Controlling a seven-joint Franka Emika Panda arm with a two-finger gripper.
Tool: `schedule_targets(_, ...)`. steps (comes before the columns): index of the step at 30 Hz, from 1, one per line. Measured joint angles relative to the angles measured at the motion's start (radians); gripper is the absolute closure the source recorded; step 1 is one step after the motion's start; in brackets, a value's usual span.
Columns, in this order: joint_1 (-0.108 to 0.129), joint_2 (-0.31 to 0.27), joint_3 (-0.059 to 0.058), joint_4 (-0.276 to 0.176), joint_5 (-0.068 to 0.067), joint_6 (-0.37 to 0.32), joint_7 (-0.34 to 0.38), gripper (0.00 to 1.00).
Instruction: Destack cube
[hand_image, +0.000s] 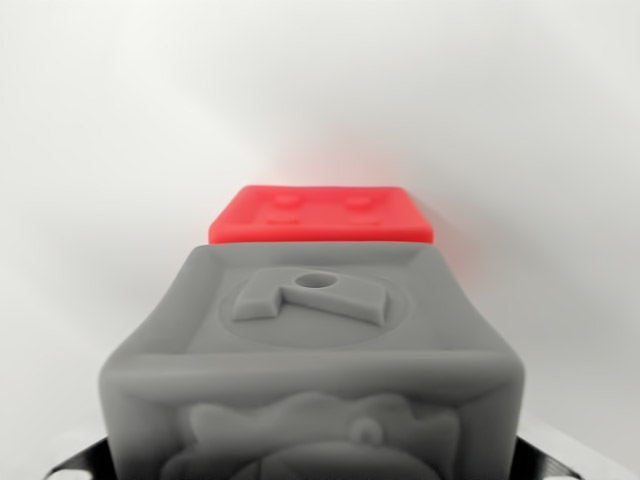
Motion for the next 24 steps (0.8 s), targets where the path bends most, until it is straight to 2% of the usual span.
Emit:
schedule_targets(9,-0.004,-0.028,0.006,-0.004,0.009,-0.023,-0.006,1.00)
schedule_targets(24,-0.005,-0.101,0.012,-0.010,0.037,-0.089,-0.026,1.00)
